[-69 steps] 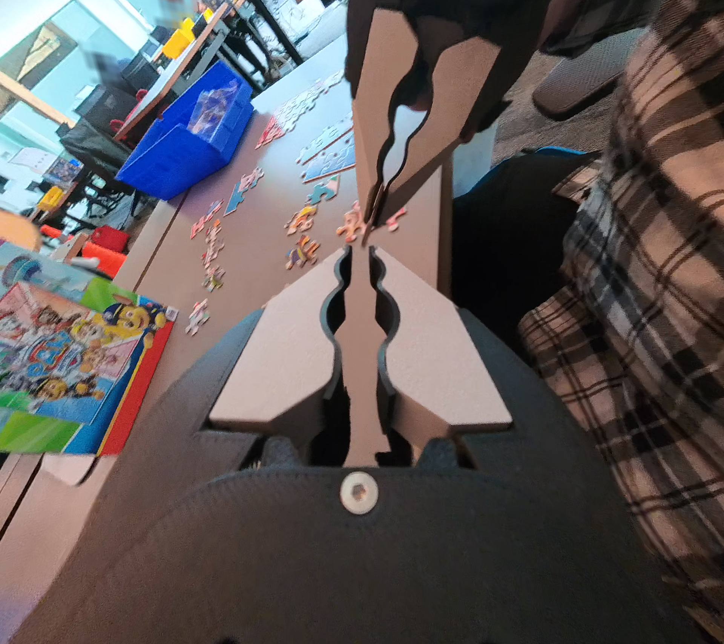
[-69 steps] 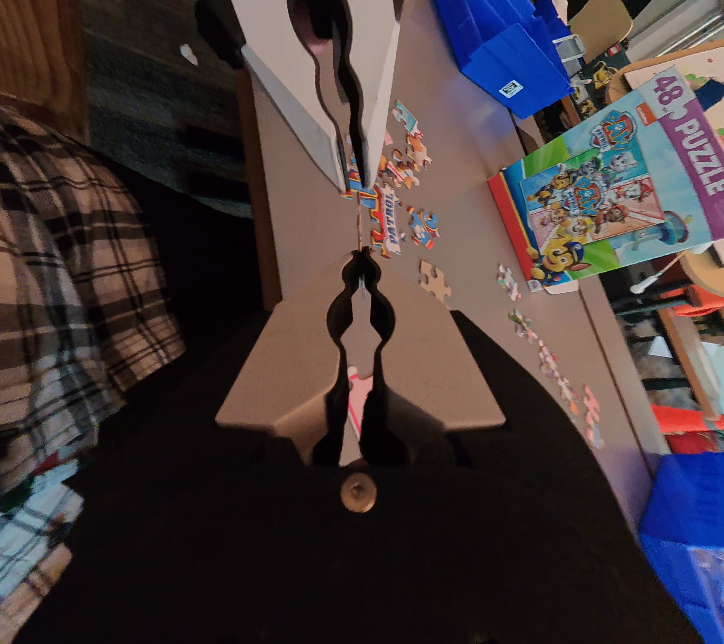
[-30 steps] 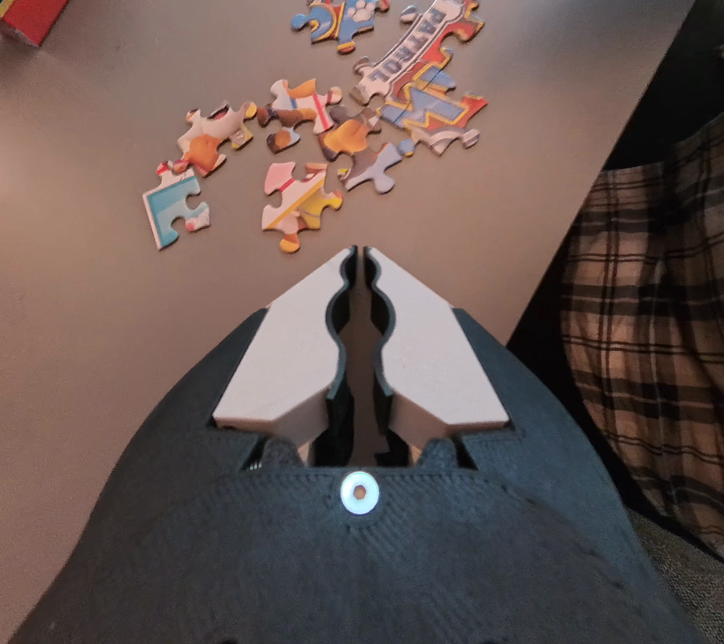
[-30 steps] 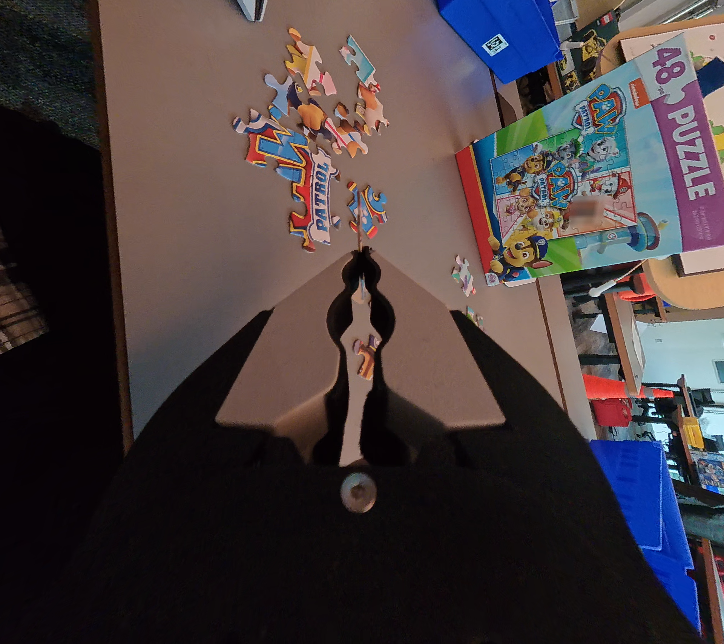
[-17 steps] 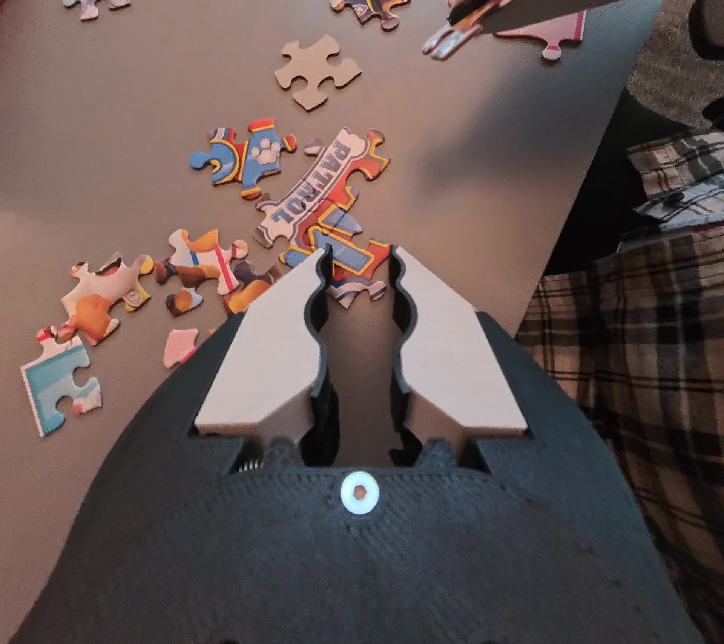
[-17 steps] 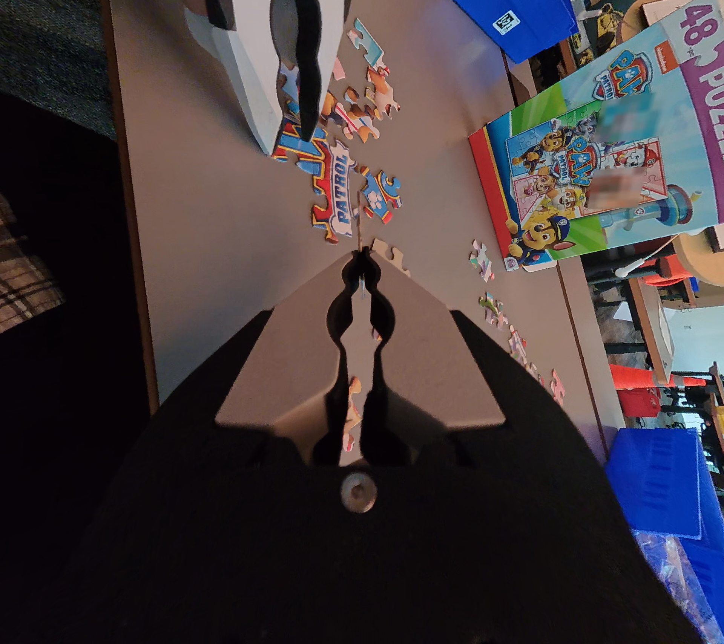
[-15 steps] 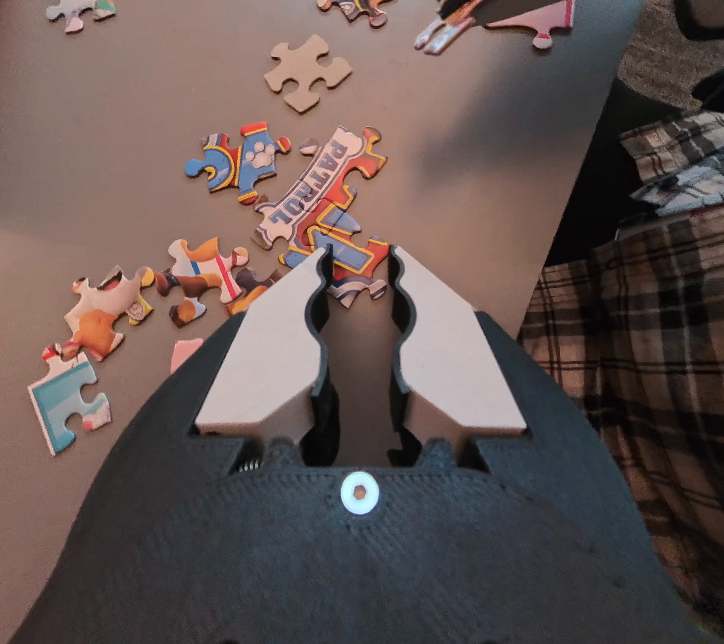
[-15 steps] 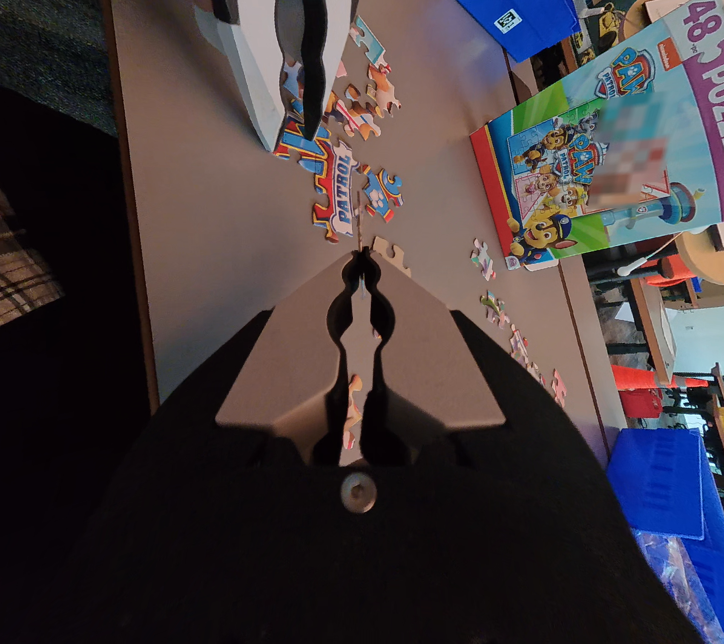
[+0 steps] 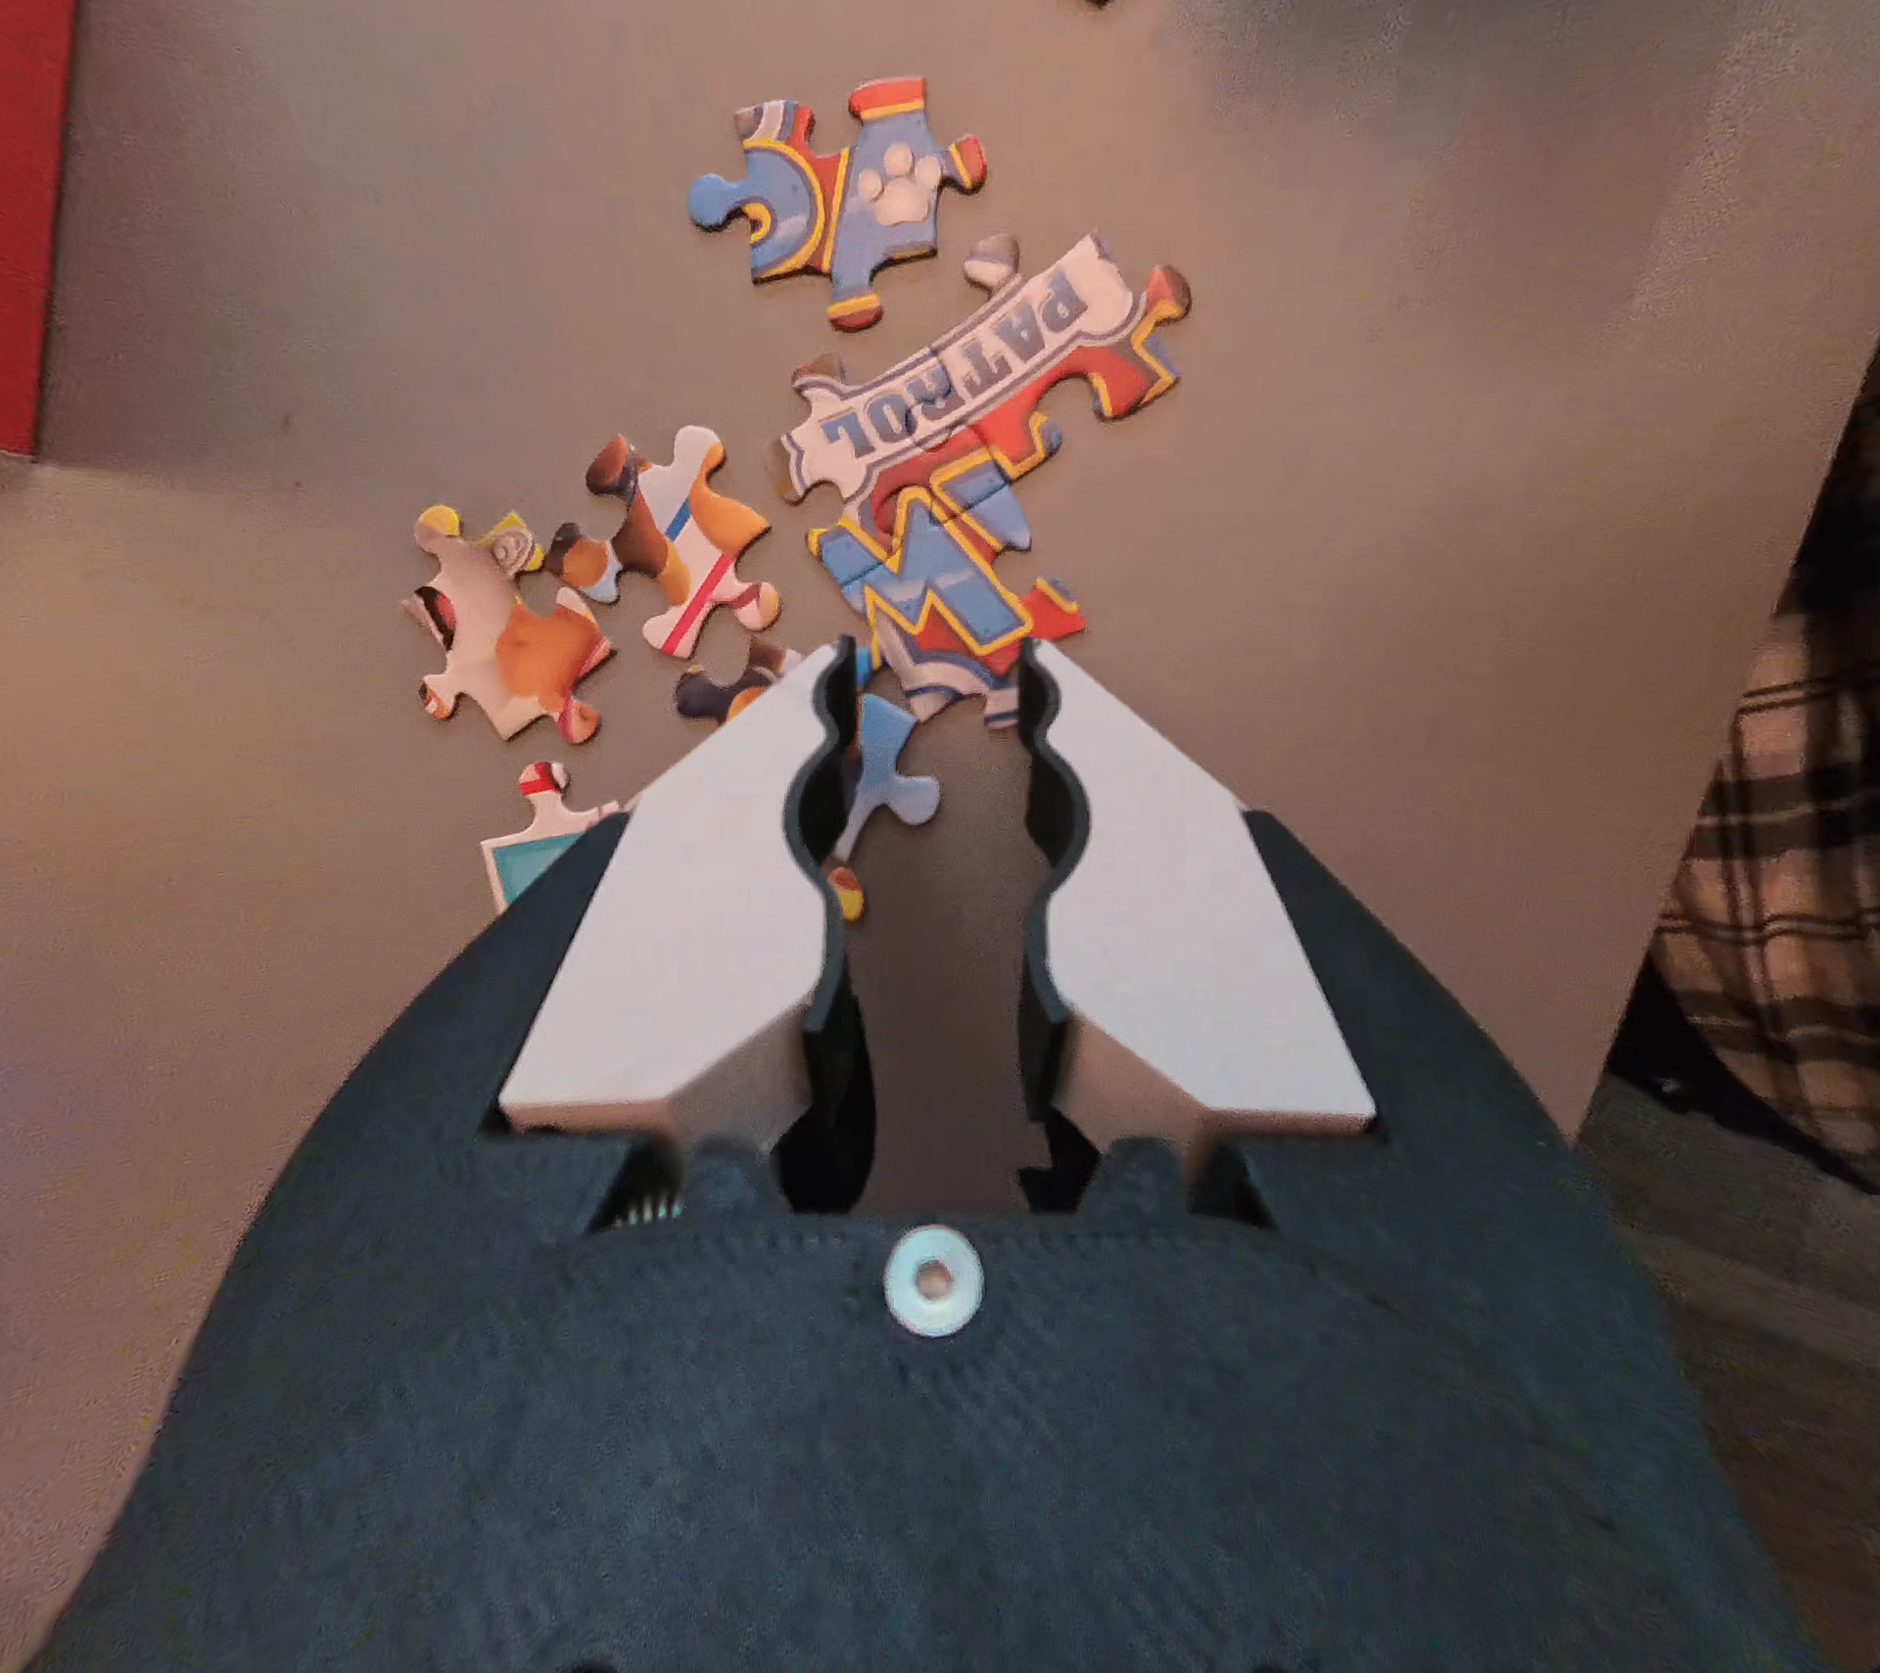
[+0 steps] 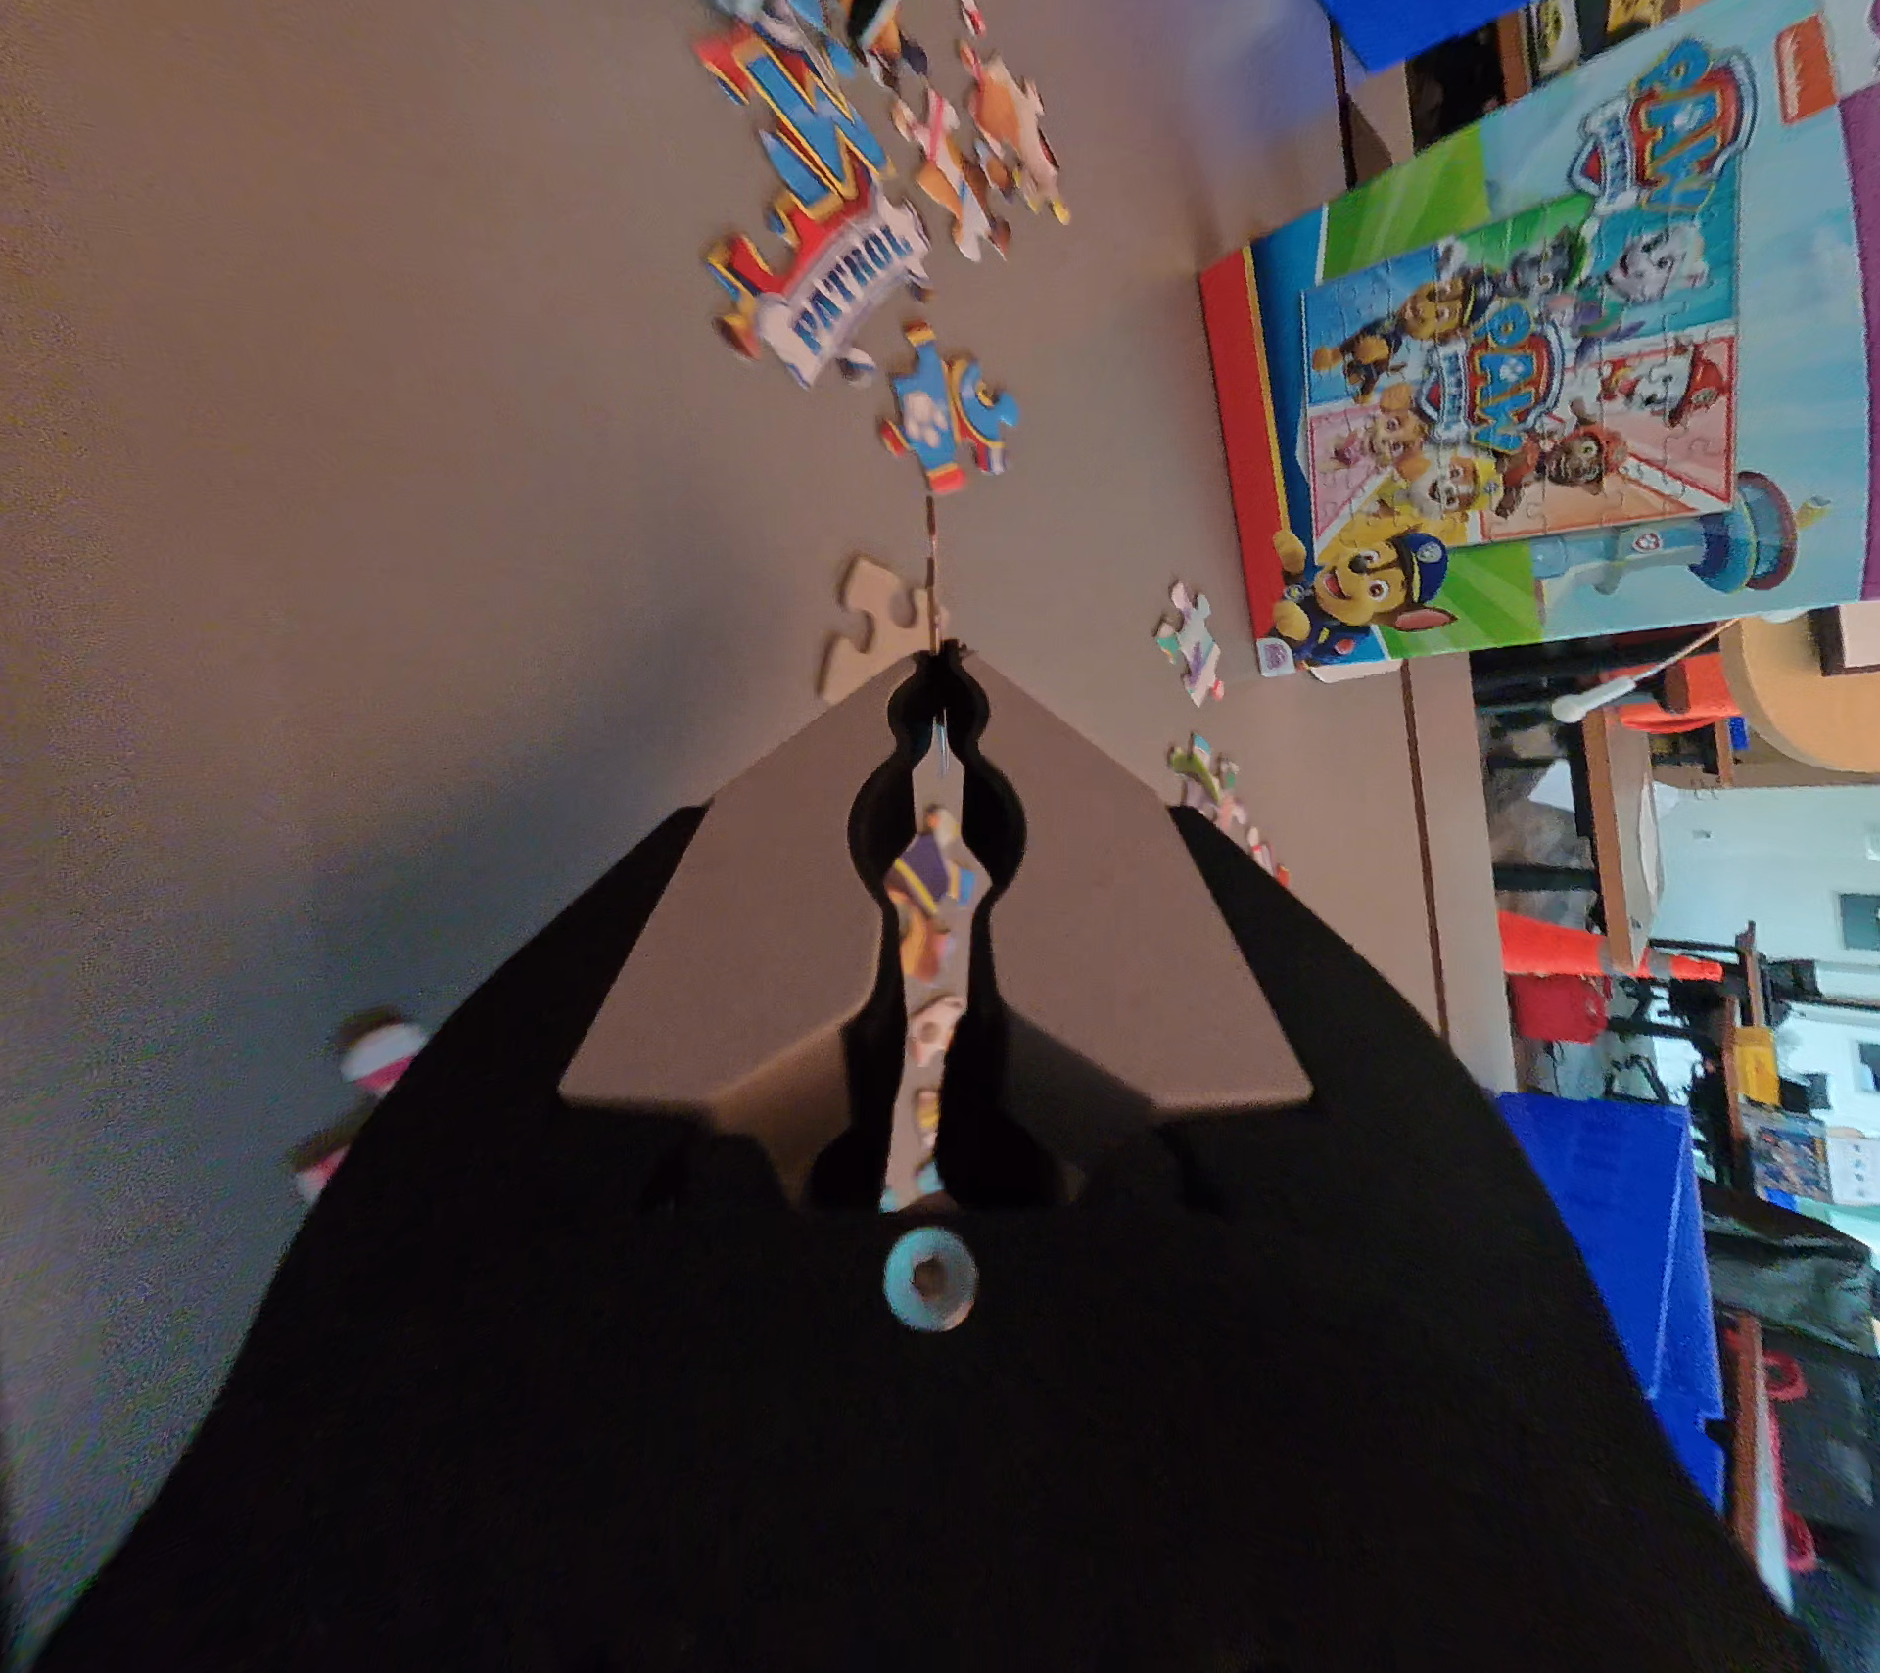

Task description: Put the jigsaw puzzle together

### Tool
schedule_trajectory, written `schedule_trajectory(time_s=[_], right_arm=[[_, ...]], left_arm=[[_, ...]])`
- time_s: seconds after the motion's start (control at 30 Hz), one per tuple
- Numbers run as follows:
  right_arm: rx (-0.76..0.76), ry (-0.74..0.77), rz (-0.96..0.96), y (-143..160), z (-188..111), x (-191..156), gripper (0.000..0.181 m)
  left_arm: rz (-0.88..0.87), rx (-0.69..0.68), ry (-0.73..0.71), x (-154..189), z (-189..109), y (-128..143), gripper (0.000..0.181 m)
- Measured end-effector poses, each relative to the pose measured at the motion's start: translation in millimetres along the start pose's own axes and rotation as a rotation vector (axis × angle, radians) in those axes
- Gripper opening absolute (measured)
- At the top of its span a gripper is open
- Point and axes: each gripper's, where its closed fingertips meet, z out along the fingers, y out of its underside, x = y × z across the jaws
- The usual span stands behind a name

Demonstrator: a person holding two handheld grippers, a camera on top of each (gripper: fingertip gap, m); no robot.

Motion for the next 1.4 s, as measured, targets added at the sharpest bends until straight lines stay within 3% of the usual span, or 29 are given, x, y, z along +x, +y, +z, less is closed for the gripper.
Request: schedule_trajectory(time_s=[0.23,0.33,0.4,0.5,0.63,0.7,0.77,0.87,1.0,1.1,1.23,1.4], right_arm=[[-0.164,-0.062,-0.006,39,44,29,0.000],[-0.206,-0.151,0.015,47,50,23,0.018],[-0.152,-0.204,0.084,37,48,23,0.021],[-0.122,-0.265,0.169,26,48,26,0.024],[-0.071,-0.416,0.291,2,60,14,0.043],[-0.039,-0.472,0.316,-8,70,9,0.039],[-0.028,-0.543,0.344,-13,78,1,0.033],[-0.007,-0.638,0.371,-21,83,-9,0.025],[-0.020,-0.683,0.363,-22,83,-11,0.021],[-0.038,-0.696,0.341,-20,79,-14,0.010],[-0.028,-0.728,0.351,-23,69,-24,0.010],[-0.024,-0.776,0.297,-33,51,-45,0.010]], left_arm=[[-0.038,0.034,0.010,2,8,-6,0.022],[0.005,-0.017,-0.027,-9,2,4,0.019],[-0.041,-0.016,-0.047,-14,-5,3,0.025],[-0.109,0.118,-0.038,-2,-12,-29,0.022],[-0.106,0.141,-0.025,21,11,-52,0.024],[-0.088,0.071,-0.018,29,28,-45,0.024],[-0.123,0.137,0.065,42,30,-54,0.020],[-0.089,0.140,0.080,49,26,-48,0.020],[-0.068,0.113,0.172,62,14,-31,0.009],[-0.041,0.070,0.241,73,0,-10,0.001],[-0.020,0.020,0.315,88,-21,22,0.001],[-0.101,-0.038,0.212,77,-41,58,0.009]])
